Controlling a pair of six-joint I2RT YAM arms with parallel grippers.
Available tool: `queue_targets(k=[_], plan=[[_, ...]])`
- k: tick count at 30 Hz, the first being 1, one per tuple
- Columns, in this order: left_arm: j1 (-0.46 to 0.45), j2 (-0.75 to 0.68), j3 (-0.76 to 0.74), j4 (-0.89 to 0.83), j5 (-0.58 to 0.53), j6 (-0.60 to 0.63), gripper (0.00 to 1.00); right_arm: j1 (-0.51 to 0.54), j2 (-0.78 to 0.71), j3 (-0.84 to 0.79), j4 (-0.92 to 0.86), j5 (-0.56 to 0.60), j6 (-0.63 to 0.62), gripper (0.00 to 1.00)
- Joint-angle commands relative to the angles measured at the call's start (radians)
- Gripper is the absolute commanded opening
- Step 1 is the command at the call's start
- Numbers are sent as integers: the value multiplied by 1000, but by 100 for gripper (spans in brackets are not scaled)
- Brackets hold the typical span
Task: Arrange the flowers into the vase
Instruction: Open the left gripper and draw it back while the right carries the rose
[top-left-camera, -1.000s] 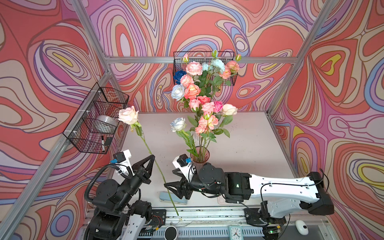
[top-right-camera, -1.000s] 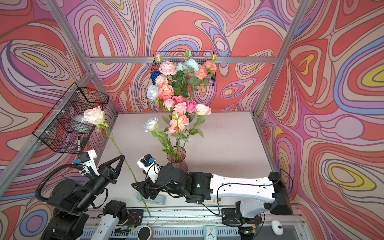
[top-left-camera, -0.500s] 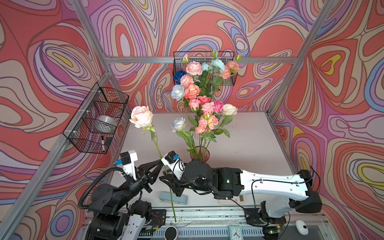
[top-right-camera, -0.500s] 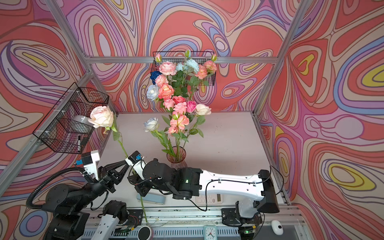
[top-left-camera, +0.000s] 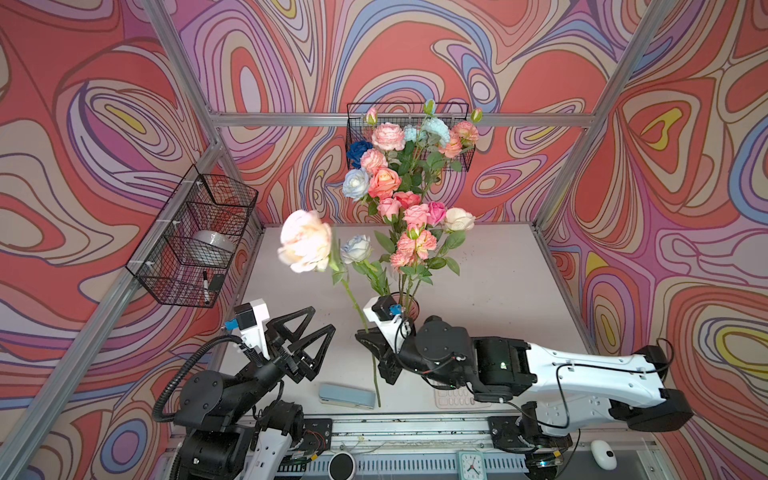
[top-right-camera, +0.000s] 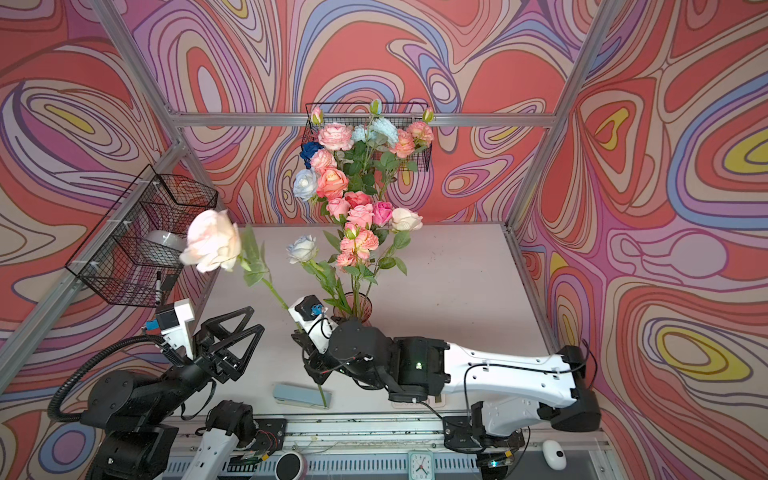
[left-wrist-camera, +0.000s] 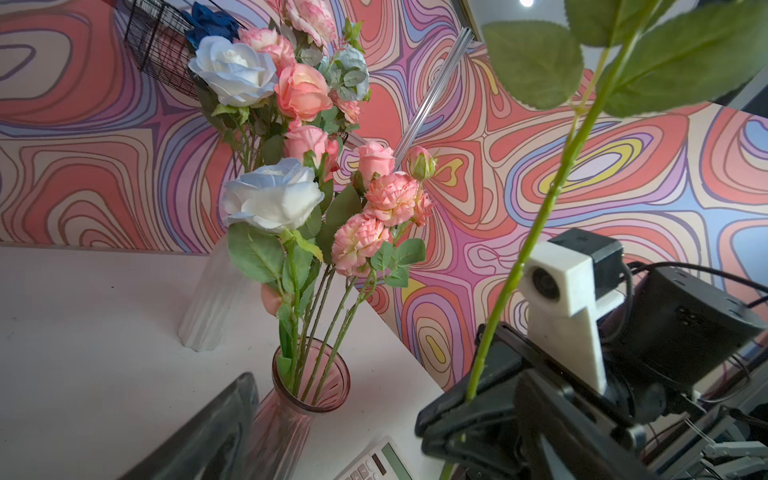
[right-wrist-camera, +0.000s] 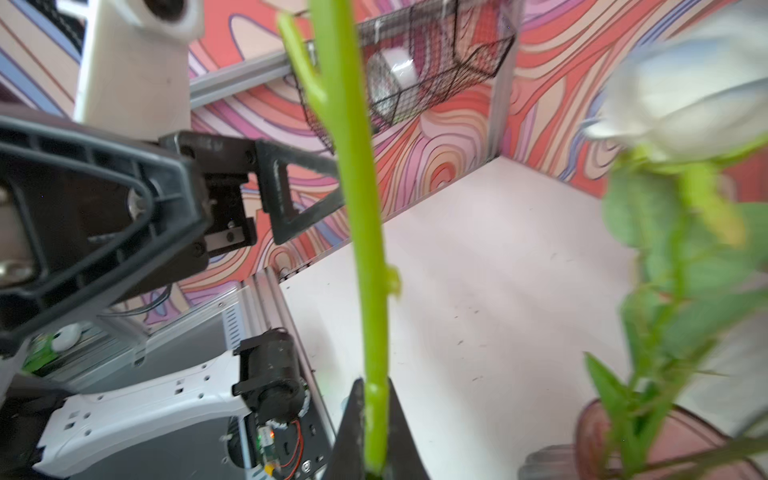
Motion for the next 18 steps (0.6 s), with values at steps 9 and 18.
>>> queue_targets(k=[9, 18], plan=[[-3, -10, -34, -16, -108, 28, 100, 3, -113, -15, 238, 300, -369, 0], [-2, 10, -51, -8, -115, 29, 100, 2, 1, 20, 380, 448, -651, 0]])
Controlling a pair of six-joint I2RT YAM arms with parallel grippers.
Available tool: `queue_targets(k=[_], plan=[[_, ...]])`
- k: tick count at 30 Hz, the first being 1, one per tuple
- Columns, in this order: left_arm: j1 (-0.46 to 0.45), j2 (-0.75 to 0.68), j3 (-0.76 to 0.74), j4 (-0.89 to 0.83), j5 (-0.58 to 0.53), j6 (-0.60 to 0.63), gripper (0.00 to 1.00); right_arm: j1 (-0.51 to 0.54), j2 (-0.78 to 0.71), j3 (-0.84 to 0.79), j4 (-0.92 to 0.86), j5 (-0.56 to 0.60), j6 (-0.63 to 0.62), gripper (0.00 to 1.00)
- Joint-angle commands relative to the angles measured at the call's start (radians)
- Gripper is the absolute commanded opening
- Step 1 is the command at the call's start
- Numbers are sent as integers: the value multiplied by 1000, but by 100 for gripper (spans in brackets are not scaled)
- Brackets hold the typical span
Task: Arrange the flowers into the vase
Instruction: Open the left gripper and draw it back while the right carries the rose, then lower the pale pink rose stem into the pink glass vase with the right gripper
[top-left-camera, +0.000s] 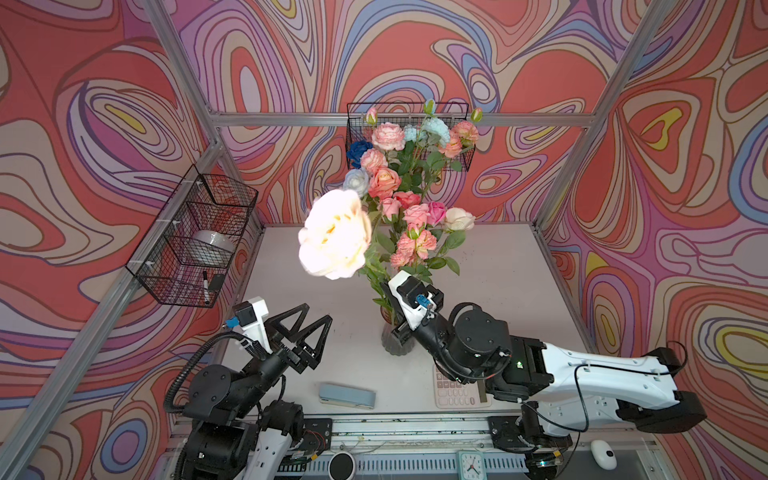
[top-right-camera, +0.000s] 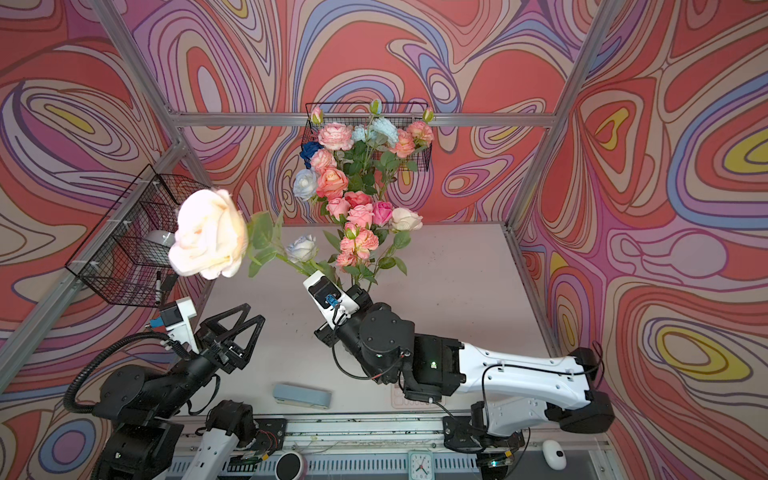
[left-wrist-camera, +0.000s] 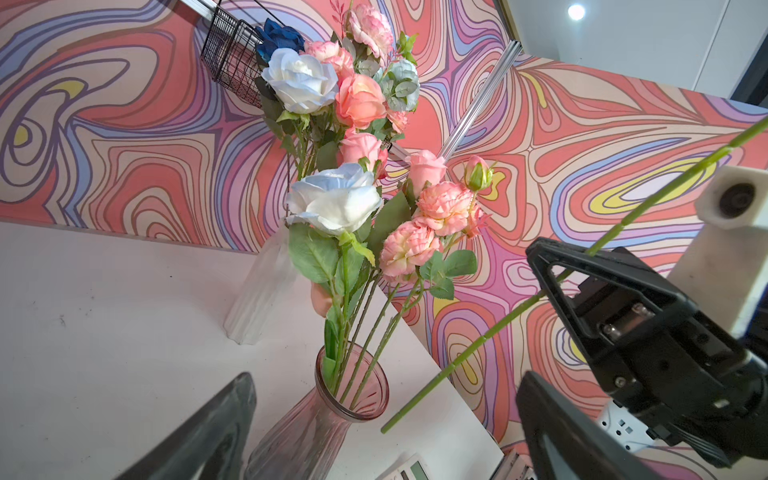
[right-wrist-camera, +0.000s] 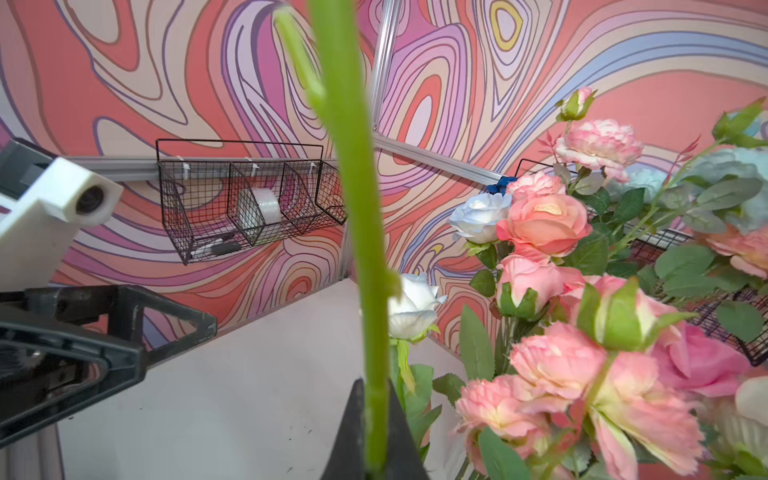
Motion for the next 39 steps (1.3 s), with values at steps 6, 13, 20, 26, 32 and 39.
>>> queue_targets(k=[6, 13, 20, 26, 32, 39], plan=[[-3, 20, -22, 23, -2, 6, 100, -56, 8, -7, 72, -7, -87, 0], [-3, 23, -25, 21, 2, 10, 100, -200, -20, -68, -21, -197, 128, 0], [-1, 38, -26, 29, 9, 4, 100, -222, 21, -127, -89, -193, 213, 0], [-2, 43, -34, 38, 11, -9, 100, -272, 59, -193, -139, -234, 332, 0], [-2, 61, -29, 32, 18, -14, 100, -277, 108, -202, -205, -226, 415, 0], [-2, 101, -16, -3, 4, -9, 100, -275, 9, -250, -236, -335, 518, 55]])
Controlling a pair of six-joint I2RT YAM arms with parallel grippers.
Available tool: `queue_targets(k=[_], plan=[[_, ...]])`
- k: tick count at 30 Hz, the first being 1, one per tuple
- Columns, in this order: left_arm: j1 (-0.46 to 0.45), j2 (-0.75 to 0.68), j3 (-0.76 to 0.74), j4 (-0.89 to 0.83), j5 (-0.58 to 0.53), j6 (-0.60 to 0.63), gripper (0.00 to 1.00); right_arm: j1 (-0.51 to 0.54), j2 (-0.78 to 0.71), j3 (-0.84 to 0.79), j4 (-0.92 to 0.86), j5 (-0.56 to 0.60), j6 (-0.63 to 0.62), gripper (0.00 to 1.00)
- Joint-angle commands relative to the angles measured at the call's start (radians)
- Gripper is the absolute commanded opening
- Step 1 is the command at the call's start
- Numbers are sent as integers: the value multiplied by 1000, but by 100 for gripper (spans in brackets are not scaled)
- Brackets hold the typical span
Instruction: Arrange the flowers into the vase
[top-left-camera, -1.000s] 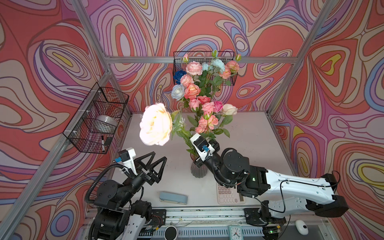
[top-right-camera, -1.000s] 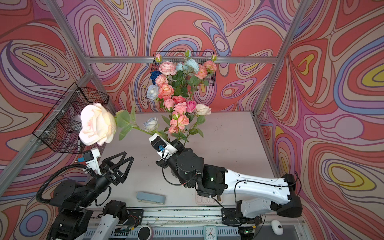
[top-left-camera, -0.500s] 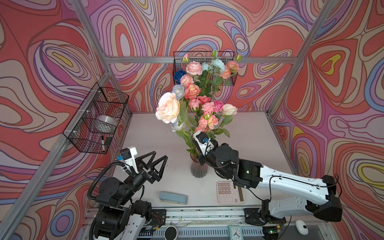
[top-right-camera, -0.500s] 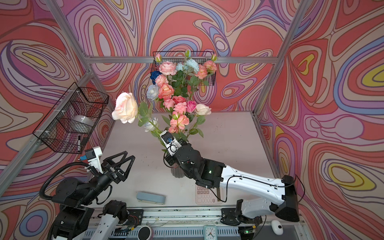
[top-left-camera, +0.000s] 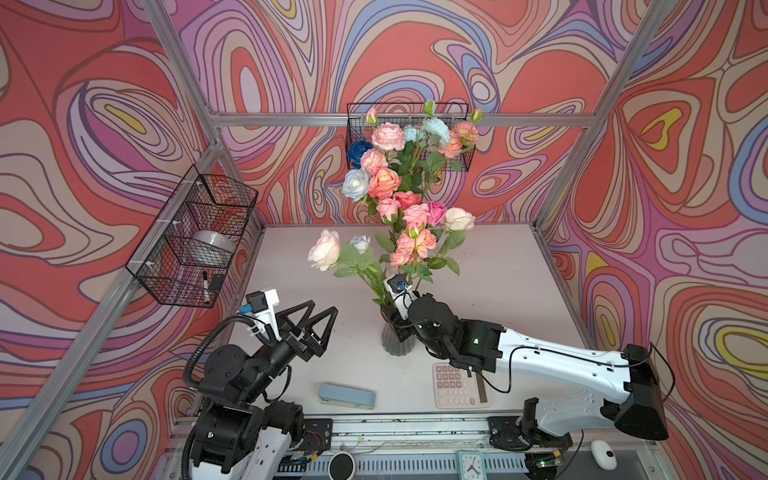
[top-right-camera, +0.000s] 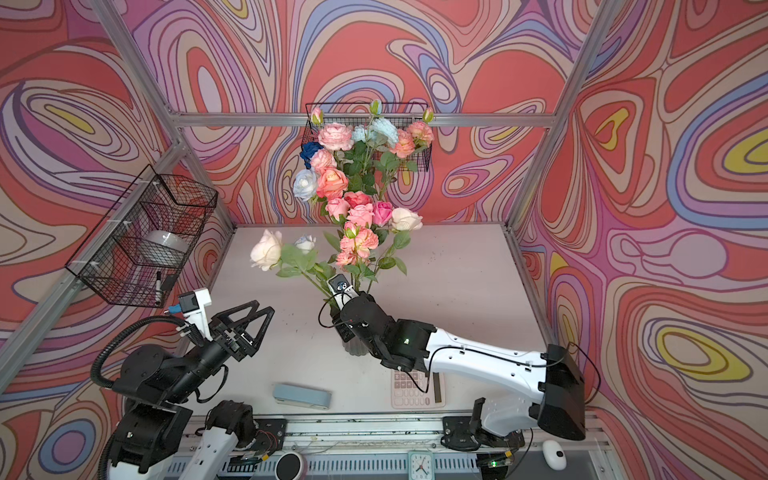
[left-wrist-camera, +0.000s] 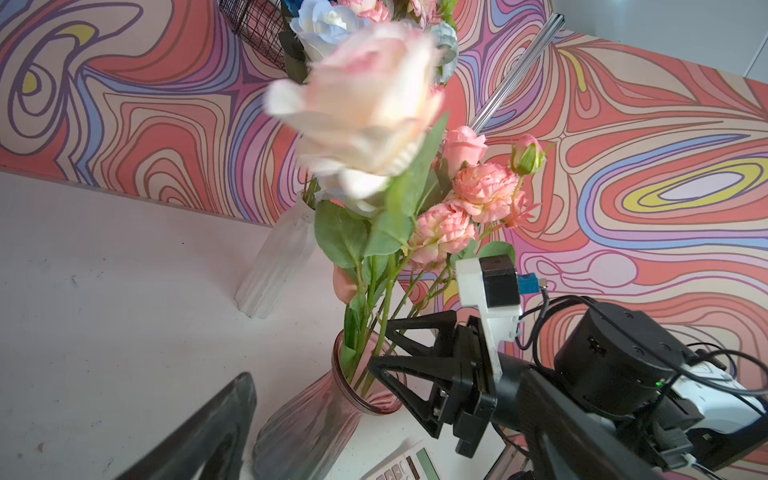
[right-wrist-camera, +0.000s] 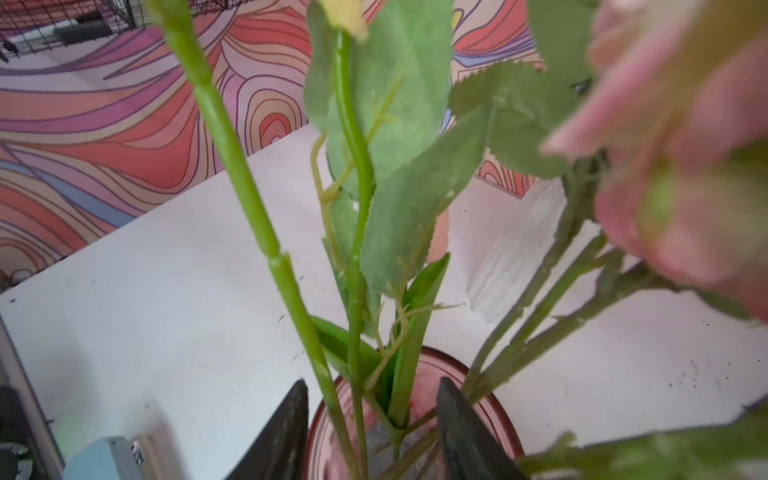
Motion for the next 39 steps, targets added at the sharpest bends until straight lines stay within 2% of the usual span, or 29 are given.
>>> queue_targets(k=[1, 5, 8, 10, 14, 16, 18, 21, 25, 29, 34, 39], plan=[[-3, 19, 10, -16, -4, -1, 100, 4, -86, -39, -27, -81, 88, 56], [-3, 2, 11, -74, -109, -8, 100, 19, -180, -95, -31, -123, 134, 61], [-2, -41, 13, -116, -199, -16, 100, 34, -265, -167, 11, -173, 137, 76], [-3, -86, 4, -130, -268, -25, 100, 43, -321, -221, 39, -166, 141, 77], [-2, -164, -43, -189, -491, -49, 100, 45, -402, -278, 38, -75, 173, 77], [-2, -167, -69, -223, -614, -79, 100, 48, -445, -304, 28, -16, 192, 77], [-1, -143, -104, -221, -690, -100, 100, 47, -473, -320, -7, 82, 226, 77], [-1, -41, -135, -204, -791, -121, 100, 47, -492, -329, -100, 246, 282, 77], [-1, 205, -115, -175, -873, -137, 100, 47, -529, -357, -171, 362, 347, 78], [8, 458, -65, -68, -892, -33, 100, 47, -578, -404, -191, 445, 384, 82], [57, 720, -23, 126, -935, 121, 100, 45, -626, -454, -172, 498, 381, 96], [74, 880, -65, 379, -1068, 400, 100, 46, -637, -447, -198, 531, 389, 98]])
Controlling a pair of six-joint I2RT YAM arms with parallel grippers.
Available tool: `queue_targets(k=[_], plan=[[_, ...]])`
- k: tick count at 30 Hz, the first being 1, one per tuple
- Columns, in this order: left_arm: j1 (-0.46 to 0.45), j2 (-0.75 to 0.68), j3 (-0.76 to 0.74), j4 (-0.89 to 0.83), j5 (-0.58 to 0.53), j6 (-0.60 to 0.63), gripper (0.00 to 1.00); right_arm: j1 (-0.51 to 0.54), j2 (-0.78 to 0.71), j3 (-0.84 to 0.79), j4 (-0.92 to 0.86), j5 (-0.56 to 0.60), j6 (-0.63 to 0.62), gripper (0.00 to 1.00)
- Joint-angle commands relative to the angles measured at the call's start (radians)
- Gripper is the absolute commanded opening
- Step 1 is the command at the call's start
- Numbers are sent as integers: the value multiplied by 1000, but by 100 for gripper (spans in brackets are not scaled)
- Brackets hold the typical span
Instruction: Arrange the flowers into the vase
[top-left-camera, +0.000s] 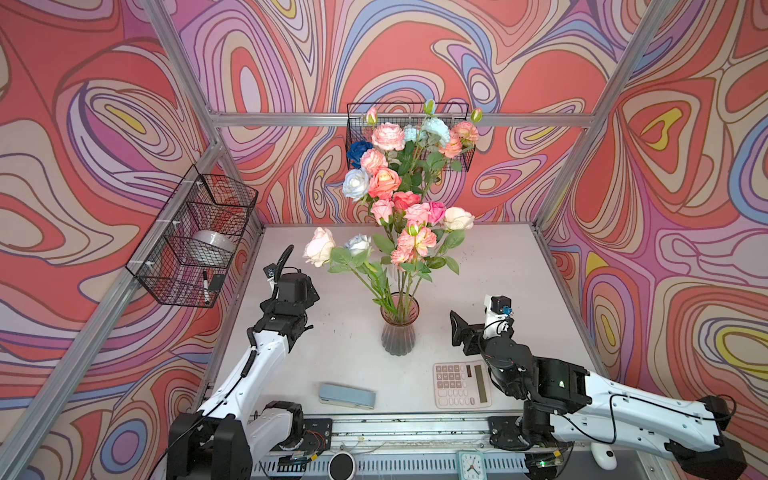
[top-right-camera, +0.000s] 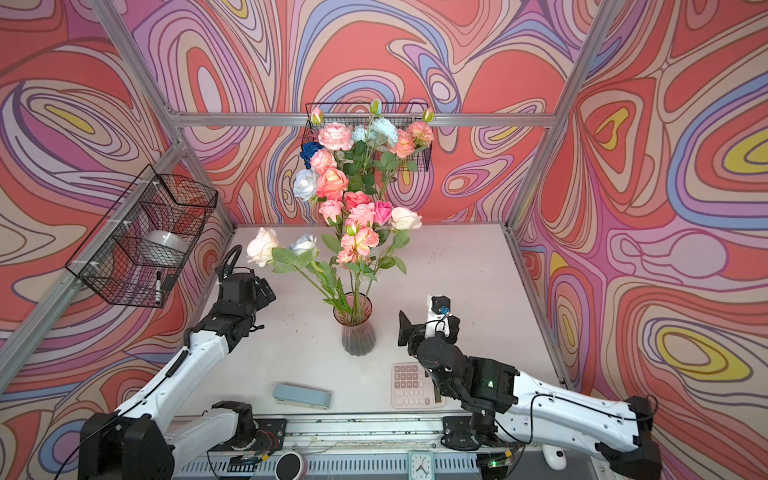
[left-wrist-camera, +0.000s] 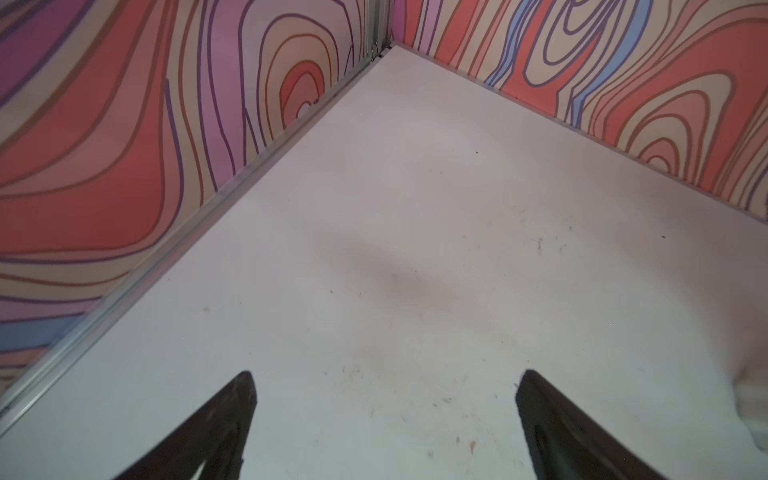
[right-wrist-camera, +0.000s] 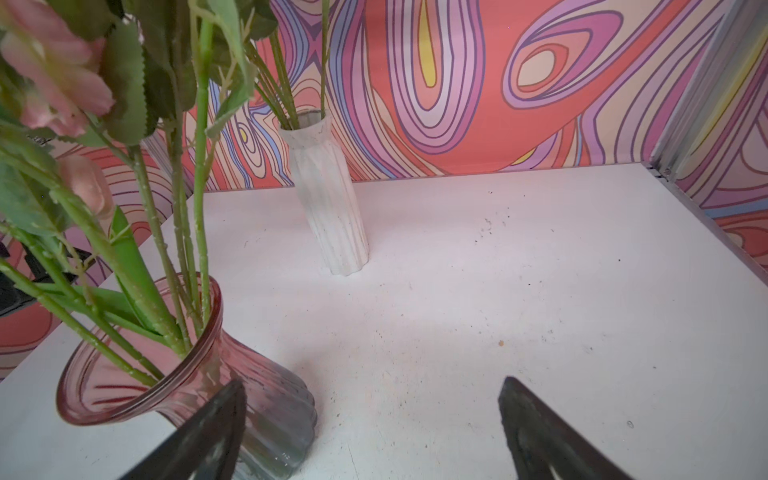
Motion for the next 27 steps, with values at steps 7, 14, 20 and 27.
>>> queue_targets(k=[7, 14, 20, 27], plan=[[16, 193, -162, 575, -92, 351, 99, 4, 14, 33, -84, 116, 59, 98], [35, 286, -279, 862, -23, 383, 98, 3, 24, 20, -38, 148, 1, 98], [61, 365, -244, 860, 86, 398, 94, 1, 29, 40, -85, 215, 44, 98], [66, 395, -297, 973, 236, 441, 91, -70, 43, 40, -36, 217, -25, 98]])
